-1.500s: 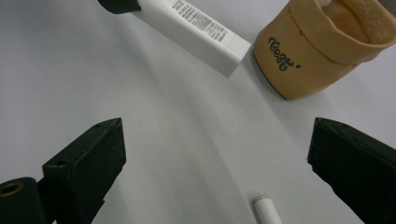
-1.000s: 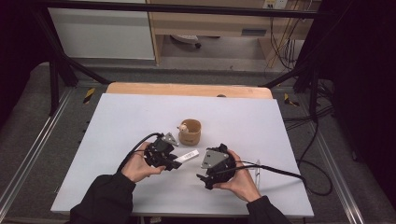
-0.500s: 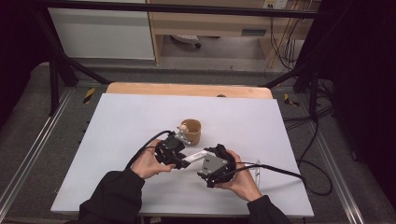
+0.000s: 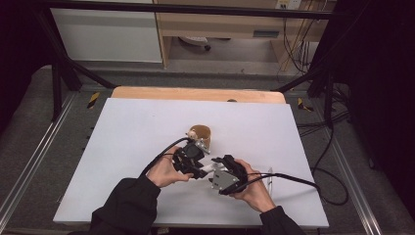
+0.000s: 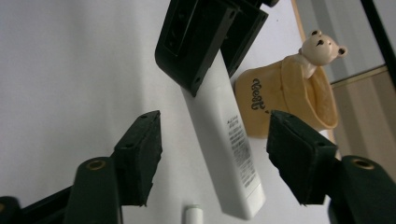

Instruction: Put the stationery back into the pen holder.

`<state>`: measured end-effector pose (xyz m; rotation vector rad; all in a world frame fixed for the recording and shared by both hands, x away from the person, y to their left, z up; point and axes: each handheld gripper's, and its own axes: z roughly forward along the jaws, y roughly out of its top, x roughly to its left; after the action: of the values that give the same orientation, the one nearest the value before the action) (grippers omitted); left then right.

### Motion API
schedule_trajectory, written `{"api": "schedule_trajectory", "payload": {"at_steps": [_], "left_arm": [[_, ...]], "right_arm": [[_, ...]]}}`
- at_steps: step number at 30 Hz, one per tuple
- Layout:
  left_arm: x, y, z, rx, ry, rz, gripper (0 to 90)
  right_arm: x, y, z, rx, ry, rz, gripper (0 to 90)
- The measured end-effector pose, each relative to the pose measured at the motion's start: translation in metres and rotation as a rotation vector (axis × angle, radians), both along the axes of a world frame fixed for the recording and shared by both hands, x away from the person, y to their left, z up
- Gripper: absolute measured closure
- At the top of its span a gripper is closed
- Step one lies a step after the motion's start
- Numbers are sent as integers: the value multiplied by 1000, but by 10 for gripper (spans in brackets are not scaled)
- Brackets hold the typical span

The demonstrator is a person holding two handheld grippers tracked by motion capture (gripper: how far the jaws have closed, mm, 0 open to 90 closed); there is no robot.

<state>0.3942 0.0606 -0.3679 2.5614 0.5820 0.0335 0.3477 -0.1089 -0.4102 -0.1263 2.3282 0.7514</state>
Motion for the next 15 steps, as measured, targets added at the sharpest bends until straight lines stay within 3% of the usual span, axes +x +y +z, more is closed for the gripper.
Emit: {"api": "schedule_trajectory", "payload": {"at_steps": [2,5,15], "left_arm": [[-1,-2,1,-3,5,-3,664],[-1,-4,2,-2,5,-12,664],[-2,-9,0,5,15,-20,664]], "right_arm": [[-2,-1,0,-19,-44,30,422],[-1,-2,-1,-49,-68,48,460],[-1,-1,-4,-70,-107,99,596]]}}
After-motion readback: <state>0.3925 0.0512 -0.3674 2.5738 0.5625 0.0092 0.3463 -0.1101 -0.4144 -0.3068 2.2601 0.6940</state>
